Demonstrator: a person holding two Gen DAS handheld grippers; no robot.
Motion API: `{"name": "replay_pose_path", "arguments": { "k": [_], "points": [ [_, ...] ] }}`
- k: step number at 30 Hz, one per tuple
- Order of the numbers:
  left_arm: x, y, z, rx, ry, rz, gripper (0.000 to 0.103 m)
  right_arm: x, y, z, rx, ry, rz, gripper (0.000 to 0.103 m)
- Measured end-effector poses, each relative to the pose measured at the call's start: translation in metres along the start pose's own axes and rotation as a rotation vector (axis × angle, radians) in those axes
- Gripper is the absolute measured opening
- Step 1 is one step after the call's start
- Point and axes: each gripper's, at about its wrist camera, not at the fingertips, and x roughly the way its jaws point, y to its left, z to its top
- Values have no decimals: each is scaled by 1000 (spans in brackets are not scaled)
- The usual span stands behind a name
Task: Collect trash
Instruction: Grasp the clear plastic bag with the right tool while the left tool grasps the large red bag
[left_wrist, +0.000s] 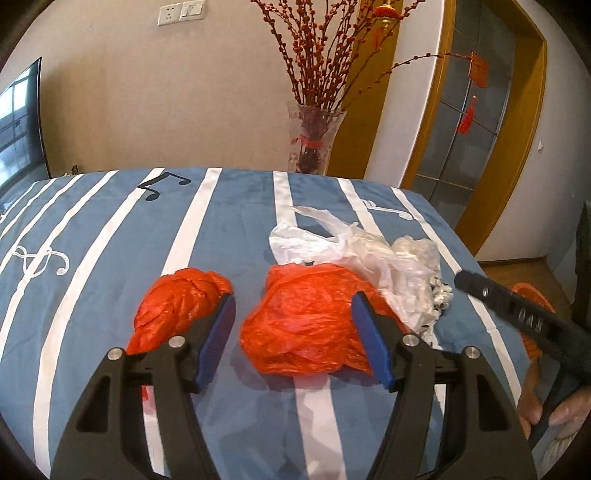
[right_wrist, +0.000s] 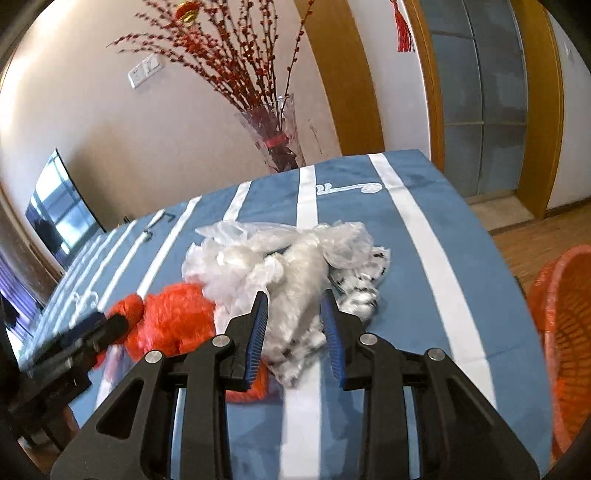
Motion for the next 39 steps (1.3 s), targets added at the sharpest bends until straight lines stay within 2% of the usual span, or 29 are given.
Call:
{"name": "replay_pose_path", "arguments": {
  "k": [3, 6, 11, 12, 13, 14, 21, 28, 30, 37, 39],
  "points": [
    [3, 4, 1, -5, 3, 1, 64, 8, 6, 11, 1, 0, 26, 31],
    [7, 8, 1, -11, 4, 1, 64, 17, 26, 16, -54, 14, 37, 31],
    [7, 13, 1, -15, 10, 4, 64, 43, 44, 5, -143, 98, -16, 31],
    [6, 14, 0, -15, 10, 6, 64, 48, 45, -1, -161, 120, -30, 28],
    [6, 15, 0, -15, 11, 8, 64, 50, 44, -5, -166, 133, -32, 21],
    [6, 16, -1, -15, 12, 11, 64, 50, 42, -7, -163, 135, -32, 3],
    [4, 17, -2, -25, 16, 17, 64, -1, 33, -2, -157, -10, -19, 3],
    [1, 3, -2, -8, 9, 3, 64, -39, 14, 10, -126, -95, 0, 3],
    [1, -1, -2, -3, 11, -1, 64, -43, 9, 7, -126, -94, -7, 3],
    [4, -15, -8, 18, 21, -12, 64, -23, -24, -26, -121, 35, -77, 4],
    [4, -17, -9, 24, 23, -13, 64, -24, -29, -27, -110, 28, -95, 11]
  ]
}}
